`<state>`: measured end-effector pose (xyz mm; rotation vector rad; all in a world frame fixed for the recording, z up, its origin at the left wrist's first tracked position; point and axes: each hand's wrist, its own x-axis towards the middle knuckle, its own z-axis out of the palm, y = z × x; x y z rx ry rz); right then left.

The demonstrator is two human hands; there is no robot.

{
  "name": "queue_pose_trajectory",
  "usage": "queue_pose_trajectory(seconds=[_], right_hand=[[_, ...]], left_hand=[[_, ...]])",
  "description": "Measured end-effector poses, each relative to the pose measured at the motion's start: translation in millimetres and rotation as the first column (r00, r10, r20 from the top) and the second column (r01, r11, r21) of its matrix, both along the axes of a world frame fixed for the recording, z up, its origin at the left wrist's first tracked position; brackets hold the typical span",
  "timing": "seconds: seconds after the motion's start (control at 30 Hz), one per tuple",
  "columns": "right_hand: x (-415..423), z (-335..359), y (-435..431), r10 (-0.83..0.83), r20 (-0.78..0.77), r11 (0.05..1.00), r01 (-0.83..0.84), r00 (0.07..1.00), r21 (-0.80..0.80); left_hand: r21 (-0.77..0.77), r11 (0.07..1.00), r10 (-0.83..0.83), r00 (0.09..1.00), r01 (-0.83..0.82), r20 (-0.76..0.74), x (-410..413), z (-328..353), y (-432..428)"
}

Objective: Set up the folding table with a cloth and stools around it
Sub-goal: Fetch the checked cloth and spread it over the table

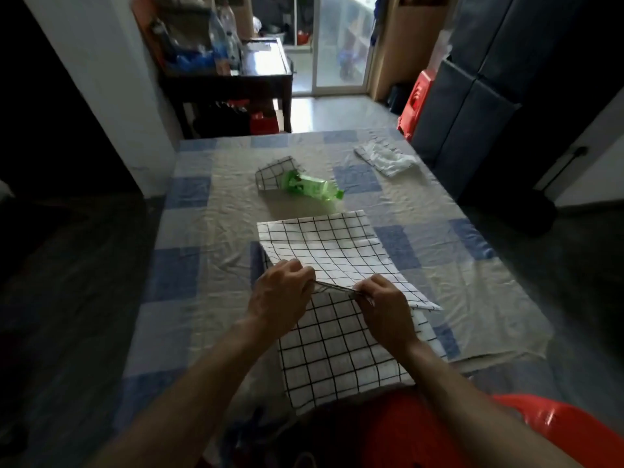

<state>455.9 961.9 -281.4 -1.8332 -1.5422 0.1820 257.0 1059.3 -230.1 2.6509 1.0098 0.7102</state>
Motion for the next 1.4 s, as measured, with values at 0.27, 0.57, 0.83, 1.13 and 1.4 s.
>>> queue_pose_trajectory(seconds=[0.27, 0.57, 0.83, 1.13, 1.4], right_hand=[[9.5, 56.0, -84.1, -0.006, -0.064, 0.974, 0.021, 0.998, 0.228], [24.8, 92.7, -236.3, -0.117, -0.021, 0.946, 0.118, 0.993, 0.301], [24.2, 125.3, -350.4, -0.373, 0.075, 0.900, 0.341, 0.925, 0.272], [-32.6, 140.5, -509.9, -0.705, 0.086, 0.703, 0.678, 0.704, 0.216], [-99.3, 143.2, -655.8, -0.887, 0.079, 0.457, 0.841, 0.455, 0.290]], left_hand=[[0.086, 0.988, -0.138, 0.983, 0.128, 0.124, 13.5, 68.6, -86.8], [0.071, 0.962, -0.271, 0.946, 0.262, 0.179, 39.4, 107.4, -215.5], [0.007, 0.873, -0.472, 0.842, 0.487, 0.263, 78.2, 128.2, -284.2], [-0.106, 0.626, -0.700, 0.616, 0.773, 0.361, 98.9, 114.8, -395.8], [-0.166, 0.350, -0.852, 0.387, 0.922, 0.353, 93.8, 120.0, -528.6]])
